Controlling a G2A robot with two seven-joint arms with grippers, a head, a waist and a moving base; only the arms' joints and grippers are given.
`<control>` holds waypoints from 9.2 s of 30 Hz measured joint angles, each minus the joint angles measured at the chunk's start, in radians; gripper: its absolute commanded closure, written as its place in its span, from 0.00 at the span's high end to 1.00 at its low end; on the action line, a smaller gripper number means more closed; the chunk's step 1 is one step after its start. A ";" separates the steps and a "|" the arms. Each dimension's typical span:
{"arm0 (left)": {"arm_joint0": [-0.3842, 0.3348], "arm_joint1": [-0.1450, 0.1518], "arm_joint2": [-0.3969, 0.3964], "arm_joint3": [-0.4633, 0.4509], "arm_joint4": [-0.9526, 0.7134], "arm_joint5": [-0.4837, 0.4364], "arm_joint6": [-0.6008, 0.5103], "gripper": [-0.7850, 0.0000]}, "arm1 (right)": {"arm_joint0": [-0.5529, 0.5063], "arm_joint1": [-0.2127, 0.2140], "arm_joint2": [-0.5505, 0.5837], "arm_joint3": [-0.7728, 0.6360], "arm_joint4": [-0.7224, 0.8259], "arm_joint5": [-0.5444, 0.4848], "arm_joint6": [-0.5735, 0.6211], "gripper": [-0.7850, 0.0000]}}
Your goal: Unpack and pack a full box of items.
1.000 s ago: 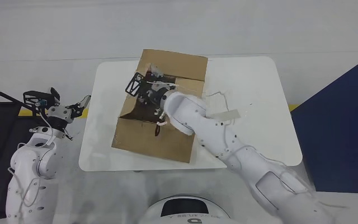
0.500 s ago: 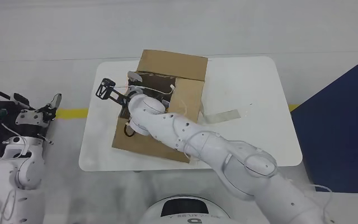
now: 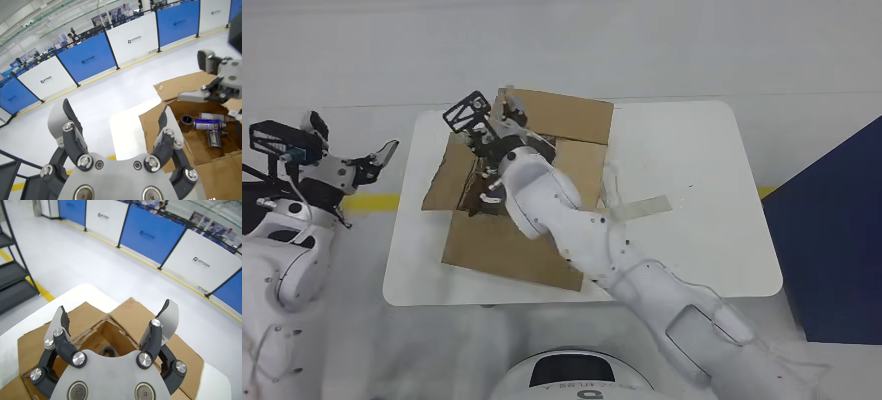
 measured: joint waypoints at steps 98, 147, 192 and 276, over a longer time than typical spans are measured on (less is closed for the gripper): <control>-0.178 -0.121 0.264 0.056 0.013 0.255 -0.167 1.00 | -0.623 0.278 0.868 -0.349 0.446 -0.810 -0.344 1.00; -0.098 -0.115 0.140 0.126 -0.131 0.220 -0.102 1.00 | 0.201 0.145 -0.002 0.450 0.644 -0.654 0.497 0.28; -0.098 -0.115 0.140 0.126 -0.131 0.220 -0.102 1.00 | 0.167 0.155 -0.024 0.269 0.482 -0.552 0.492 0.00; -0.098 -0.115 0.140 0.126 -0.131 0.220 -0.102 1.00 | 0.340 0.087 -0.169 0.615 0.653 -0.804 0.462 1.00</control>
